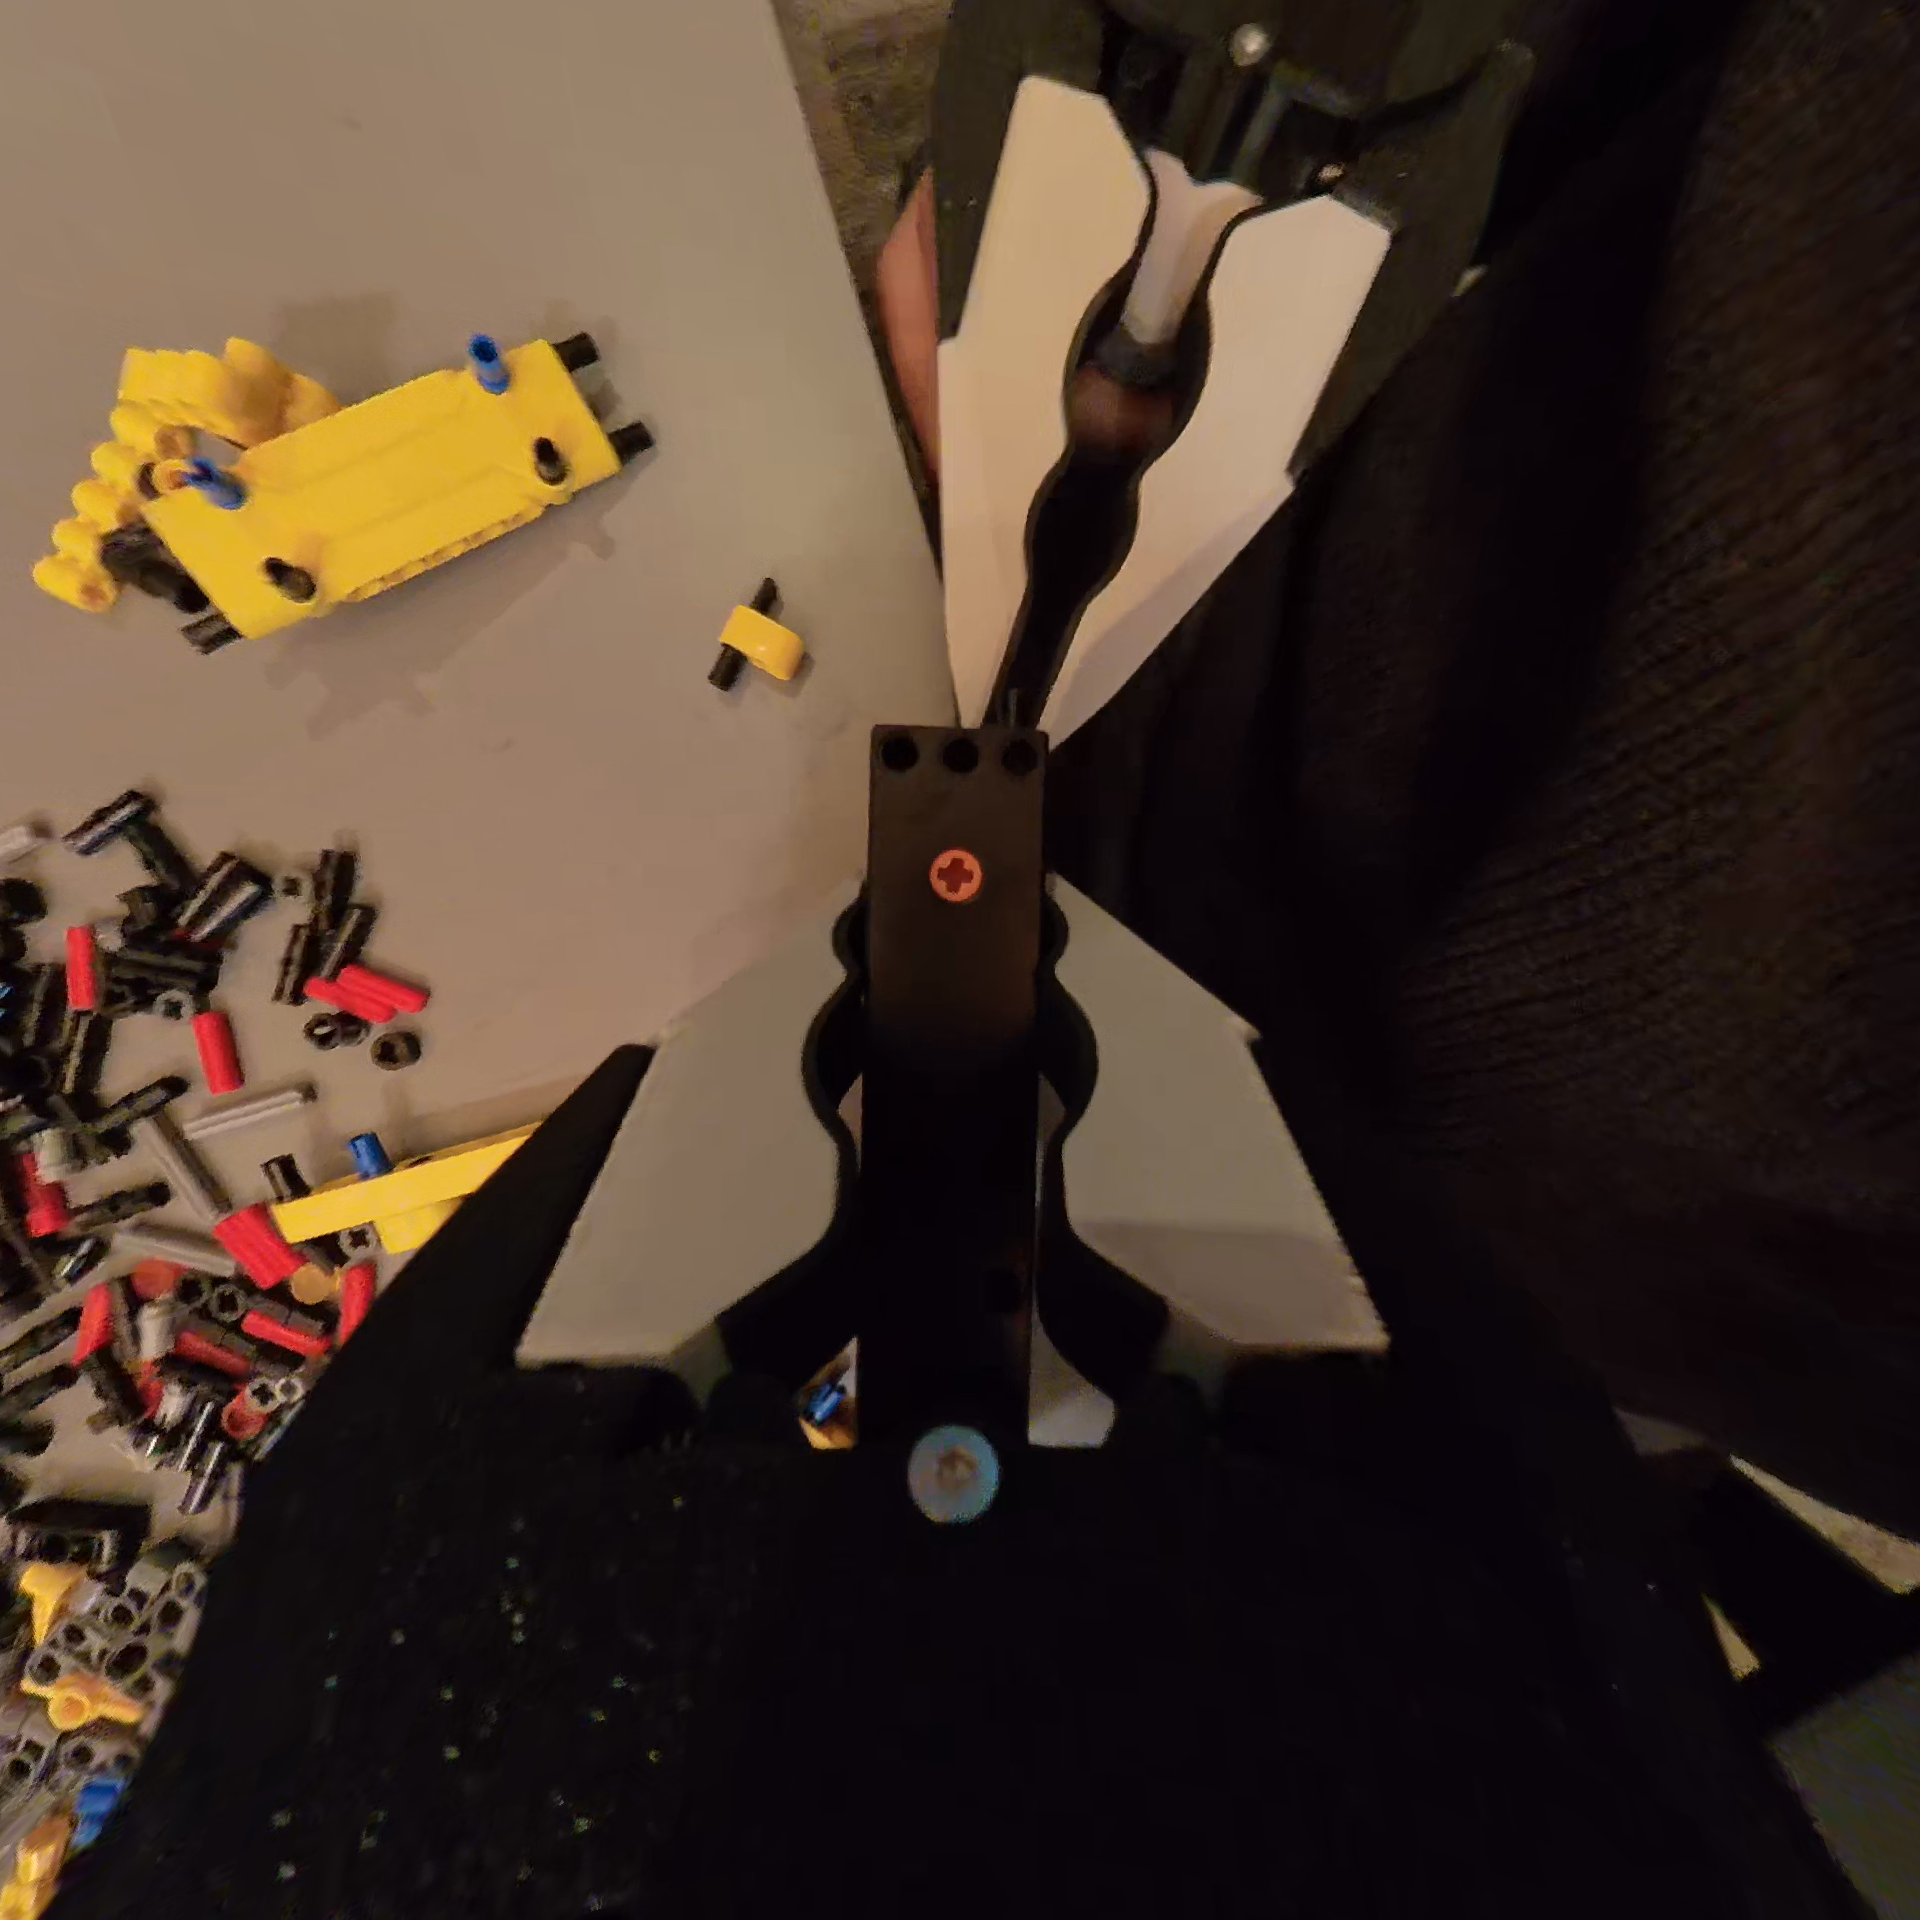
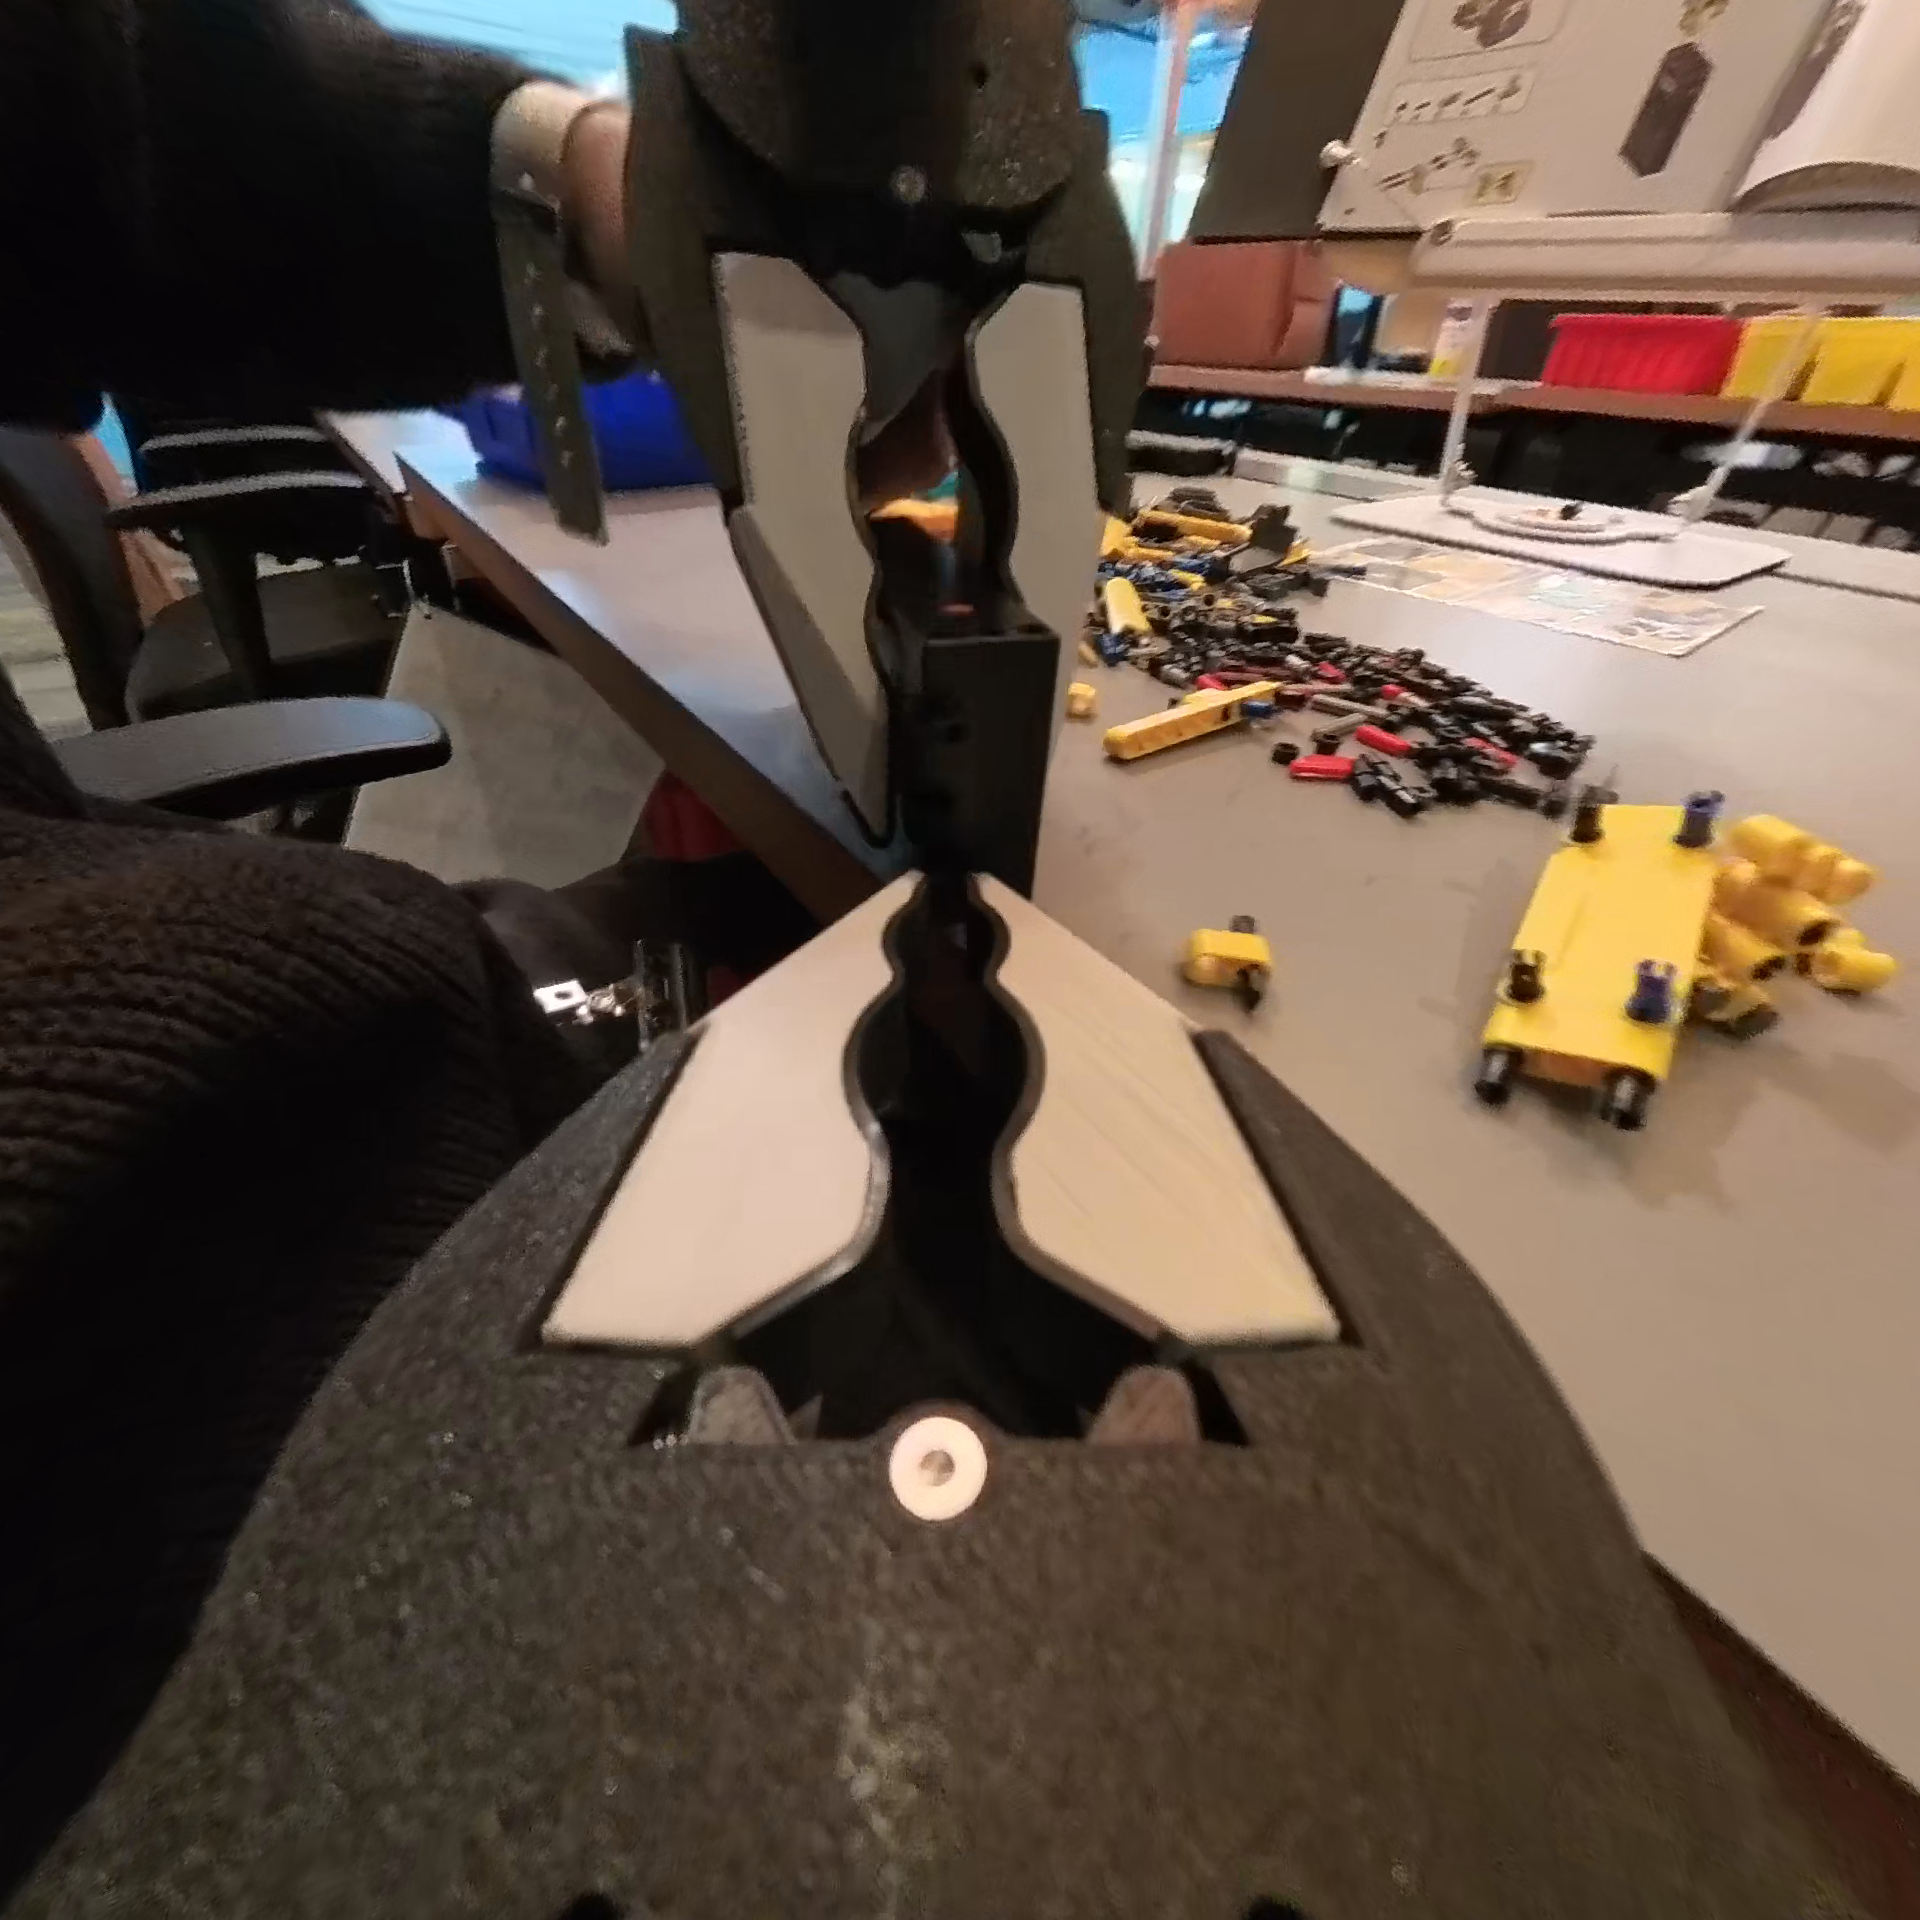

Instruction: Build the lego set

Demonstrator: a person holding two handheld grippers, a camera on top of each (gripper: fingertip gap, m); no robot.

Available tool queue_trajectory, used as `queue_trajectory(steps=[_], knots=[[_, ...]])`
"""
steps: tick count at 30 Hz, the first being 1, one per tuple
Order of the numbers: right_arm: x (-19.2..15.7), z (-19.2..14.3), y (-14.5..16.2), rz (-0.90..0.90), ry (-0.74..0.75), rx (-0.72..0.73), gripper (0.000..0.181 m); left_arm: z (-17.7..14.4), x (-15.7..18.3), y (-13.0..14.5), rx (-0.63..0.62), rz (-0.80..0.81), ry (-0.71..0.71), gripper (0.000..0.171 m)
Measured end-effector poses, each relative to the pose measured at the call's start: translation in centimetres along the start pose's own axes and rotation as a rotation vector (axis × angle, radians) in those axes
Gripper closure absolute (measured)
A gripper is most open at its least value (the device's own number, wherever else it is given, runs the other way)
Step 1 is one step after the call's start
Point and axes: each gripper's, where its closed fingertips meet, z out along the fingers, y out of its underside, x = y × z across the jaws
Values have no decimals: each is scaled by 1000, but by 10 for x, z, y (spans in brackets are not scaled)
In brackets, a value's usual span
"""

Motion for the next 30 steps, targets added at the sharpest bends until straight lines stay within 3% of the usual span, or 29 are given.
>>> queue_trajectory(steps=[2, 5, 9, 12, 25, 30], knots=[[7, -7, -11, 15, 24, 85, 175, -5, -8, -3, 36, -33, -40, 144], [18, -19, -23, 60, 43, 185, 176, -22, -22, -17, 187, -156, -77, 144], [19, -22, -26, 55, 50, 238, 178, -52, -48, -34, 454, -356, -138, 144], [12, -17, -24, 12, 47, 235, 179, -63, -57, -38, 582, -462, -141, 144], [-36, 4, -8, -33, -99, 163, 181, -70, -49, -54, 695, -490, -175, 145], [-39, 2, -7, -37, -110, 161, 181, -86, -69, -60, 845, -498, -291, 145]])
